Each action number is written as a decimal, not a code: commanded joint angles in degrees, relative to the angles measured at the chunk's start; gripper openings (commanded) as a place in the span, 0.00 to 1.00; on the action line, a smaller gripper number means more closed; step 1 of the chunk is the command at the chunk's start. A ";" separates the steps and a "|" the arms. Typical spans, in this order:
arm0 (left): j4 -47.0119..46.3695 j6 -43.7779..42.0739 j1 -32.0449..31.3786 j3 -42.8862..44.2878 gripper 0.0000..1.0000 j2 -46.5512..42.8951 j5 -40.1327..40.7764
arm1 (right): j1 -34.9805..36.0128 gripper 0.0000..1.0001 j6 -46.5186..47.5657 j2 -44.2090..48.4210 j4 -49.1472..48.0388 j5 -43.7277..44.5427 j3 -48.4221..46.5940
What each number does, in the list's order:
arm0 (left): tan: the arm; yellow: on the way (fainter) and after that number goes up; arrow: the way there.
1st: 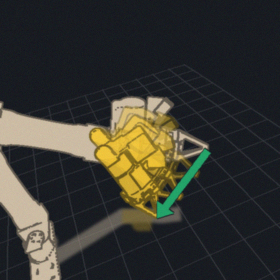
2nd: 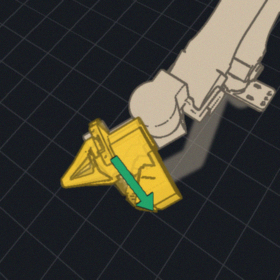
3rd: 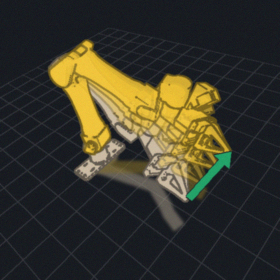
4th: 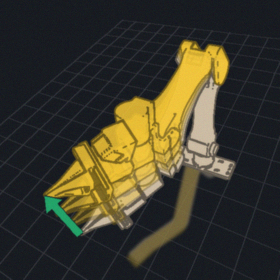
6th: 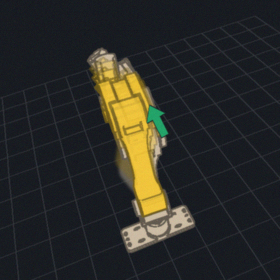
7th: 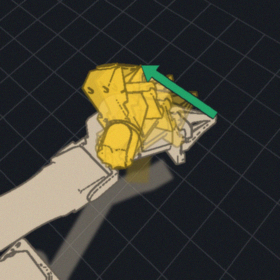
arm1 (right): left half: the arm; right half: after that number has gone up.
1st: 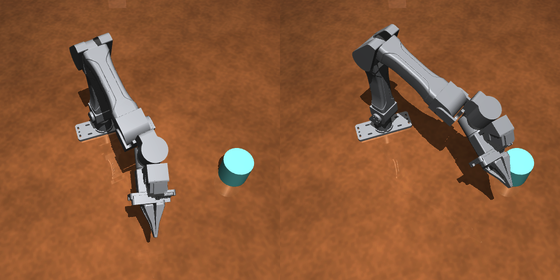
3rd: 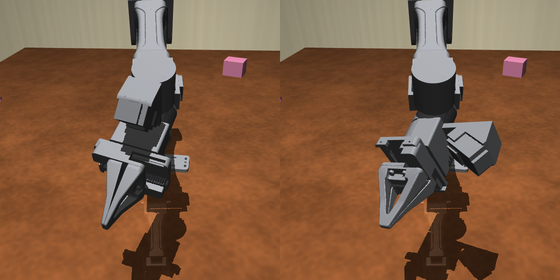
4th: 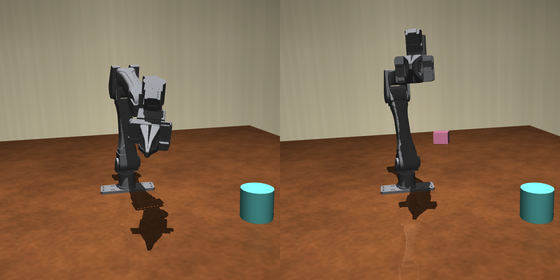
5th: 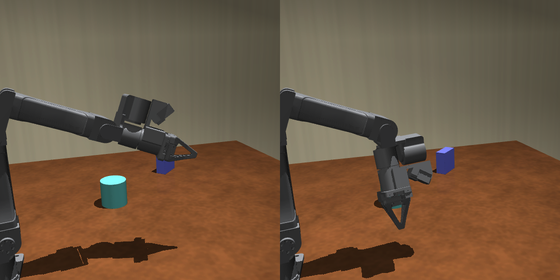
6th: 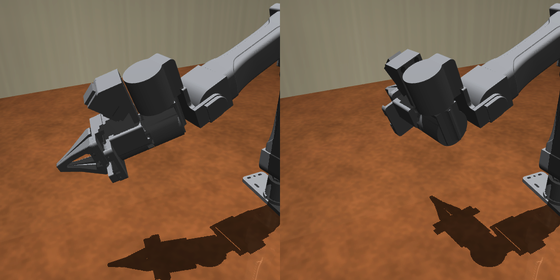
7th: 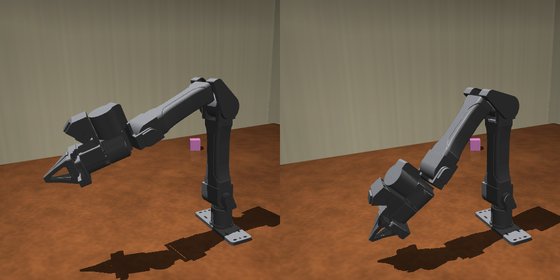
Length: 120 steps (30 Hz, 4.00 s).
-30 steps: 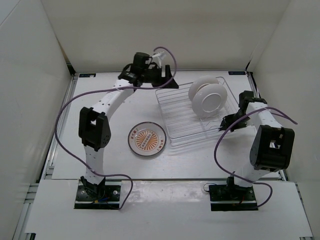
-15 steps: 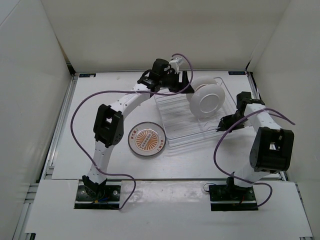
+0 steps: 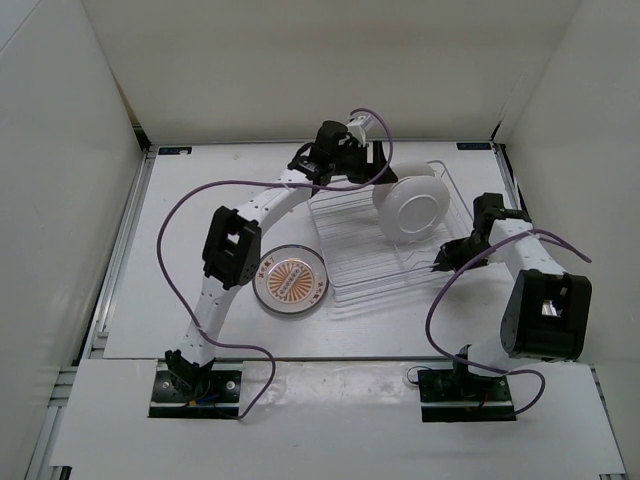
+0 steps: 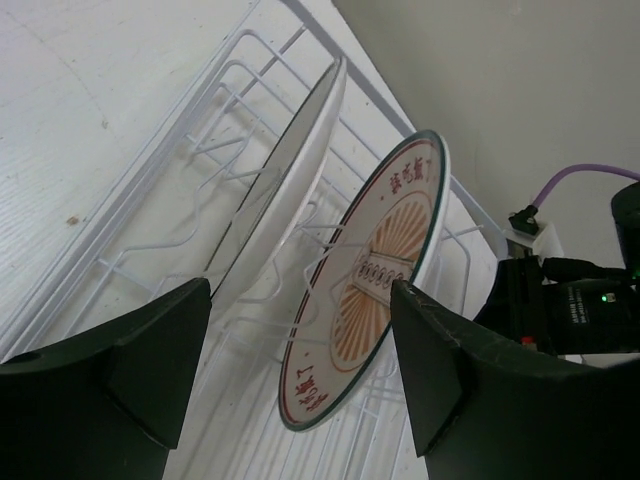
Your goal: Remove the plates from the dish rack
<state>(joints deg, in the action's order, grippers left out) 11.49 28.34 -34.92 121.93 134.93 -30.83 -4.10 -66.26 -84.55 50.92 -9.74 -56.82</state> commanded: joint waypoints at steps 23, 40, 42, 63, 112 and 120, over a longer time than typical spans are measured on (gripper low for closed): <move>-5.42 5.50 -3.49 -4.95 0.68 -1.95 -5.91 | 0.67 0.00 1.13 0.36 -0.03 -7.31 -0.84; -15.35 16.22 -4.19 -5.91 0.69 -6.35 -6.26 | 0.58 0.00 -0.54 -0.87 -1.96 -7.67 2.59; -15.70 16.66 -4.72 -6.18 0.66 -6.61 -7.14 | 0.67 0.00 -0.63 -0.88 -2.05 -7.75 2.41; -14.30 17.19 -7.18 -9.43 0.19 -5.91 -12.41 | 0.23 0.00 0.61 -0.79 -1.34 -7.40 2.76; 22.55 -40.03 -23.61 -65.48 0.01 -70.25 71.51 | -4.34 0.00 -3.88 -14.58 -5.31 -9.78 -7.60; 14.36 -36.08 -31.79 -72.80 0.01 -65.78 82.33 | -4.34 0.00 -0.55 -14.33 -1.35 -9.60 -10.06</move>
<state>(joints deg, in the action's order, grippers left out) 31.53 -9.91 -65.14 49.10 68.01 42.72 -7.73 -69.19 -96.97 45.32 -16.78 -66.39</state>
